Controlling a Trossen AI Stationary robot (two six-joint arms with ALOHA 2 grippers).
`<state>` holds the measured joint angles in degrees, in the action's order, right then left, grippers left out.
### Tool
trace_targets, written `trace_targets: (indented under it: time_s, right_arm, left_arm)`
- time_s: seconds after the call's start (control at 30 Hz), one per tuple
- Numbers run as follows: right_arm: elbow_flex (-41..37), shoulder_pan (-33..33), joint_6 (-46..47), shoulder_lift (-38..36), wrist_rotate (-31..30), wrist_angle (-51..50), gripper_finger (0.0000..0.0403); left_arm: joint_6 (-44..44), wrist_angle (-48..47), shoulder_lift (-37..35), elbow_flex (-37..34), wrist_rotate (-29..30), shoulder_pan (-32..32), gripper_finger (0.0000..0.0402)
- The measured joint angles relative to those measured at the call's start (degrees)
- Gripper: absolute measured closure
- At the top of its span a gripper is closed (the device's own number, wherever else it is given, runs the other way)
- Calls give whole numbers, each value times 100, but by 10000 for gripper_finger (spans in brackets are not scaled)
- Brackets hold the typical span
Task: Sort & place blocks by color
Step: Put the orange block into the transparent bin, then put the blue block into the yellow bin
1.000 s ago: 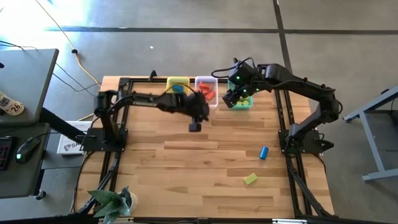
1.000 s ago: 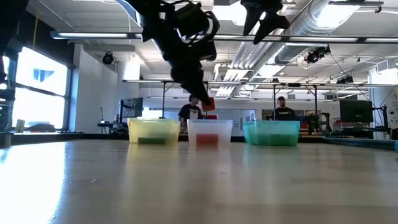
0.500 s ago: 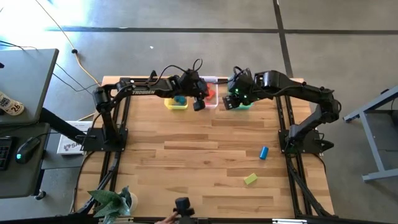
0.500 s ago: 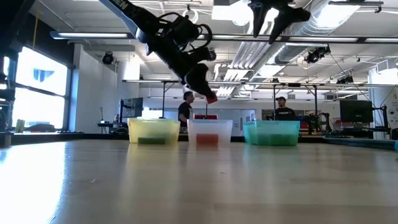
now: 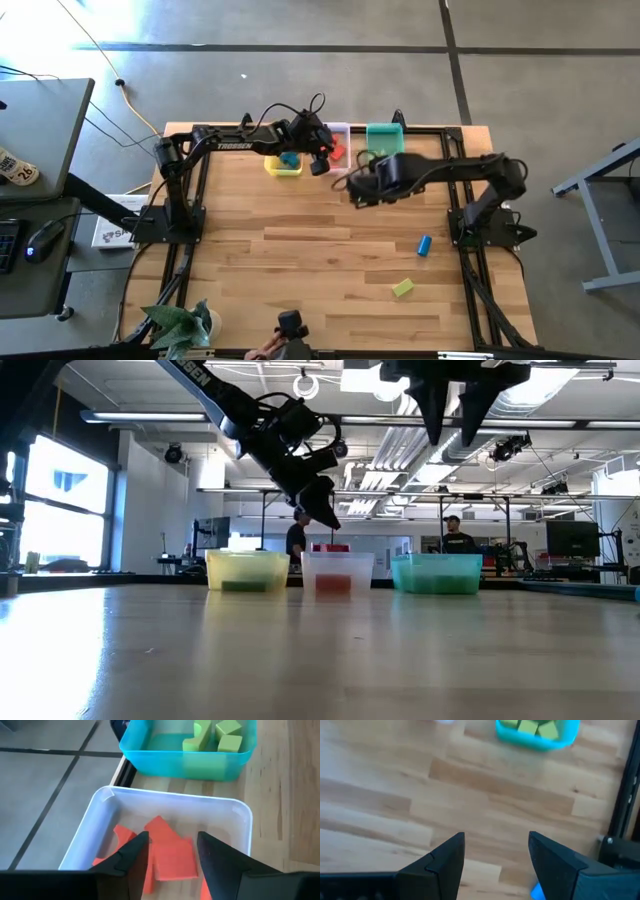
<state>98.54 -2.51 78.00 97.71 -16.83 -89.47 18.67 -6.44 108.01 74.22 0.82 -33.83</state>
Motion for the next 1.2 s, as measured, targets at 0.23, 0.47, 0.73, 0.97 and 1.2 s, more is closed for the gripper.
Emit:
trace_targets:
  time_s: [0.23, 0.47, 0.73, 0.97, 1.2]
  right_arm:
    - [-4, -547, 245, 405, 41, -55, 197]
    - [-4, -884, 420, 428, -565, -55, 197]
    - [-4, -928, -104, 408, -965, -53, 197]
    - [-235, -954, -598, 147, -1227, -16, 197]
    - [-1783, -961, 86, -1051, -728, -66, 197]
  left_arm:
    - [-2, -12, -2, 0, 4, -2, 210]
    - [-3, -14, -8, 0, 153, 27, 190]
    - [-6, -85, -252, 2, 228, 217, 189]
    - [-4, -157, -607, 2, 478, 379, 189]
    - [-51, -138, -837, 4, 636, 489, 189]
